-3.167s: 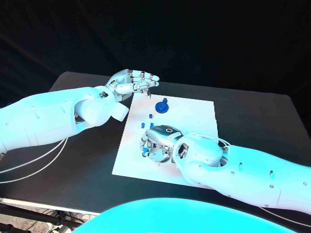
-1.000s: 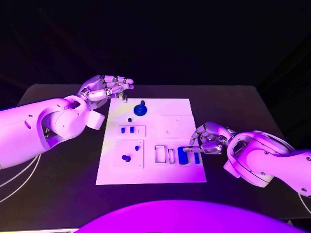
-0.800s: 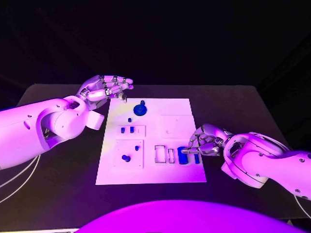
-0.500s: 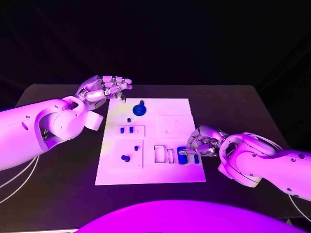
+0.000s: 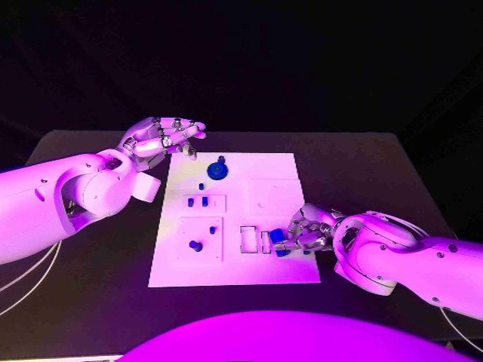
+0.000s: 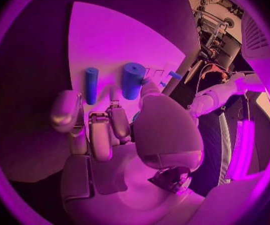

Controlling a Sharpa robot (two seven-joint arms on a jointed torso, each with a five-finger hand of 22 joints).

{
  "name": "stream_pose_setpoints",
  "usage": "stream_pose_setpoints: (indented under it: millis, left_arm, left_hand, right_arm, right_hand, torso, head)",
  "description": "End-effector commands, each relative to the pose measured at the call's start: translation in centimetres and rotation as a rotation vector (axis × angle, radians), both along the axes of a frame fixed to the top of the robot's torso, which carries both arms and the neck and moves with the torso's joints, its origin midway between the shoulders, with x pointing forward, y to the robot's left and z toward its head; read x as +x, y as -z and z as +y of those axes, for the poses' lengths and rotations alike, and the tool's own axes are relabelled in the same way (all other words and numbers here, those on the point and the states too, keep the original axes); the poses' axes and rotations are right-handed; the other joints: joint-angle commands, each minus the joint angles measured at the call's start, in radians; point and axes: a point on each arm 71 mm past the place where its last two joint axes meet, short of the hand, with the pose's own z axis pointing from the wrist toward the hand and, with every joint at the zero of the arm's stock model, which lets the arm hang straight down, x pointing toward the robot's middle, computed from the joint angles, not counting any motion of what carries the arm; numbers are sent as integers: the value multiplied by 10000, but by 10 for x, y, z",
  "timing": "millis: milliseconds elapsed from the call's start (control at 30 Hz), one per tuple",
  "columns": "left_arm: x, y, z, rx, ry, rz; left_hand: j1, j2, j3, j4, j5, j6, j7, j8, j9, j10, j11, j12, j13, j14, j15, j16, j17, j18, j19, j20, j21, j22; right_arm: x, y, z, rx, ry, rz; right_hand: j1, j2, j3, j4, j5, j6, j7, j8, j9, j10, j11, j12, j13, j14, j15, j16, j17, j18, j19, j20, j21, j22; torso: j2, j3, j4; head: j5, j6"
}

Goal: Assemble the parts on the task board

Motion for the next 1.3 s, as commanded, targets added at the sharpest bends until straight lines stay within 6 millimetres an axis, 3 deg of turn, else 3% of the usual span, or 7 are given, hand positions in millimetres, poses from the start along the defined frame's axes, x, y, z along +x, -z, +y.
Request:
stream_pose_setpoints:
  millis: [33,233,400,667,1000,1300]
  left_arm:
    - [-1,-1,-2,-193,164,-15]
    - [-1,-1,-2,-192,192,10]
    - [-1,-1,-2,-192,211,26]
    - [-1,0,-2,-175,213,56]
    - [1,1,2,-106,115,97]
    - [2,2,1,-106,174,142]
  left_hand:
    - [-109,-11,-93,17,16,-58,2,-2,-16,-84,3,41,12,-72,8,38,-8,141,78,-6,-75,-17]
    - [-110,-8,-109,28,15,-59,2,-1,-16,-87,4,45,14,-73,8,39,-8,141,81,-6,-80,-21]
    - [-110,-8,-109,28,15,-59,2,-1,-16,-87,4,45,14,-73,8,39,-8,141,81,-6,-80,-21]
    - [-104,-3,-129,40,14,-60,2,0,-17,-91,4,49,16,-75,8,41,-8,141,85,-6,-87,-26]
    - [-71,22,-144,46,18,-59,1,2,-17,-96,4,58,19,-76,6,42,-9,141,94,-6,-98,-34]
    - [-17,51,-156,45,23,-59,0,5,-18,-103,2,68,23,-79,4,44,-10,142,104,-8,-112,-43]
  right_arm:
    - [-2,5,1,-681,-387,127]
    - [-1,9,3,-810,-374,106]
    - [-1,9,4,-717,-254,90]
    - [0,6,4,-140,201,-144]
    - [3,-10,0,1267,988,-589]
    - [-1,-18,20,1773,336,41]
  right_hand:
    - [-93,1,-79,-1,36,15,-57,50,-11,60,-18,18,0,669,-87,56,668,-81,65,-10,-15,-1]
    - [-103,23,-96,-7,43,27,-63,70,-11,68,-23,23,14,673,-91,63,694,-82,69,-13,-13,4]
    - [220,256,-59,-43,30,12,-84,138,-43,119,-45,53,105,683,-112,75,745,-85,86,-33,-25,28]
    - [1564,875,245,-81,35,180,-162,214,-231,365,-119,221,451,722,-168,134,946,-136,224,-79,209,247]
    - [1002,1136,46,-31,11,584,-295,293,-365,702,-237,451,832,789,-267,236,1278,-223,419,-170,676,568]
    - [571,1256,-170,-26,5,701,-341,344,-414,775,-280,463,908,785,-308,233,1267,-219,419,-210,644,596]
  torso:
    - [0,0,-17]
    - [-4,-4,-11]
    - [0,-5,-20]
    - [-10,-12,-7]
    - [-16,-13,-12]
    - [-12,-1,-25]
  head:
    - [3,1]
    - [-48,1]
    - [-75,1]
    - [-99,1]
    - [-85,1]
    - [21,1]
